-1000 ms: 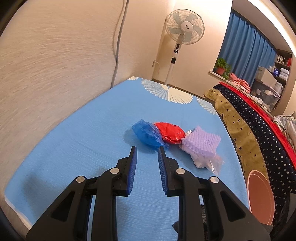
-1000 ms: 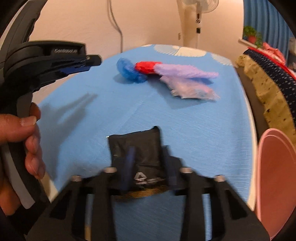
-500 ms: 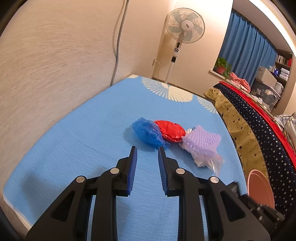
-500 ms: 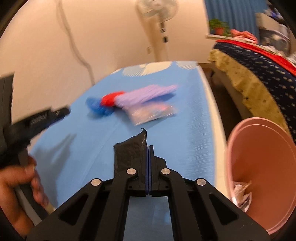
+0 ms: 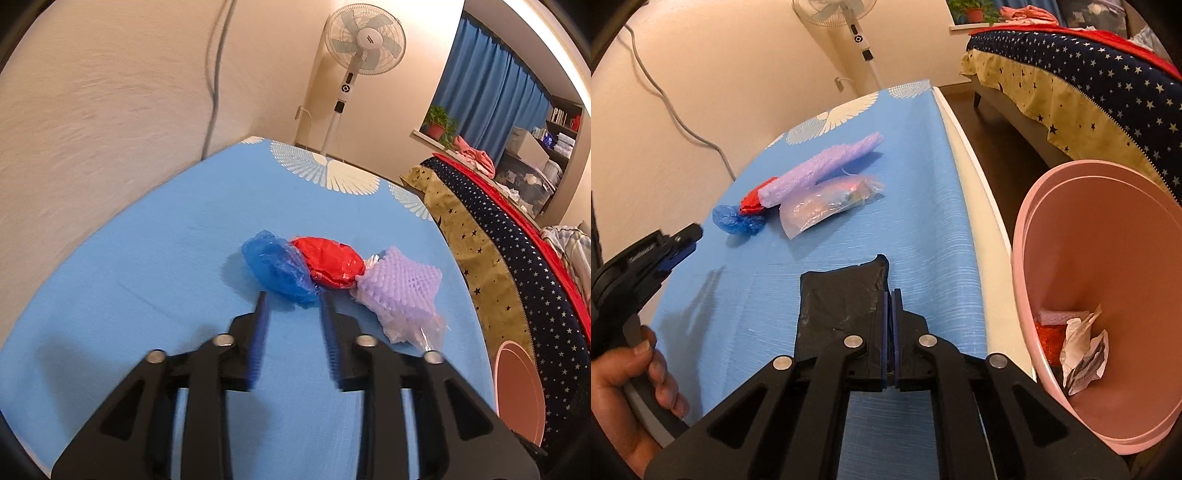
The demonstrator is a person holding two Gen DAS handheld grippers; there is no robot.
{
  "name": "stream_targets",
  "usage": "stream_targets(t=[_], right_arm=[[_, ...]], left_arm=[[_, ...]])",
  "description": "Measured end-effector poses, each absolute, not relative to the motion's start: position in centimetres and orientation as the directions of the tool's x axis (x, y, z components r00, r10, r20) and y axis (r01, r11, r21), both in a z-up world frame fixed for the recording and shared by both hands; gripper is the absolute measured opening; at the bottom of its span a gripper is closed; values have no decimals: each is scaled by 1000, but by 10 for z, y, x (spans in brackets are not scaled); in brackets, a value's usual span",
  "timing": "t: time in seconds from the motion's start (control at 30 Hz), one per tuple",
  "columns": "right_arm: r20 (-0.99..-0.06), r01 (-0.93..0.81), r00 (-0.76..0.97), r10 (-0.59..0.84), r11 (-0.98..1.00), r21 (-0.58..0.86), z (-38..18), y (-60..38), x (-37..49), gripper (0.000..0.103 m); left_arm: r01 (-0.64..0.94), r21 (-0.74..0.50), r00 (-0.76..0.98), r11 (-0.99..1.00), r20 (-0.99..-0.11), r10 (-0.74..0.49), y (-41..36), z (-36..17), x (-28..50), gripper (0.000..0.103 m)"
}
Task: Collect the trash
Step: 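Carry the black packet toward the bin with the right tool while the left tool grasps the blue plastic bag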
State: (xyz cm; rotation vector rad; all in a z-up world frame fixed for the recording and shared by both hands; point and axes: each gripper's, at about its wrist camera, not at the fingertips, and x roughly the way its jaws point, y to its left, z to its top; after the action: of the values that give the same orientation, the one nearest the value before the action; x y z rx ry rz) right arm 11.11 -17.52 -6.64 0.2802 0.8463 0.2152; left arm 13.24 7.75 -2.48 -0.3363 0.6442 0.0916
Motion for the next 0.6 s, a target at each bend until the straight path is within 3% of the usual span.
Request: stream_targets(t=[0.37, 0.5, 0.6], right_arm=[[-704, -91, 634, 321, 934, 344, -67, -179, 111, 6], [-709, -102, 636, 305, 944, 314, -66, -175, 110, 7], [-712, -125, 637, 294, 952, 281, -65, -169, 108, 1]], left_arm=[[-211, -318, 772, 924, -634, -42, 81, -36, 167, 42], [-199, -317, 769, 927, -637, -52, 81, -37, 169, 7], [-199, -309, 775, 930, -631, -44, 81, -34, 164, 3]])
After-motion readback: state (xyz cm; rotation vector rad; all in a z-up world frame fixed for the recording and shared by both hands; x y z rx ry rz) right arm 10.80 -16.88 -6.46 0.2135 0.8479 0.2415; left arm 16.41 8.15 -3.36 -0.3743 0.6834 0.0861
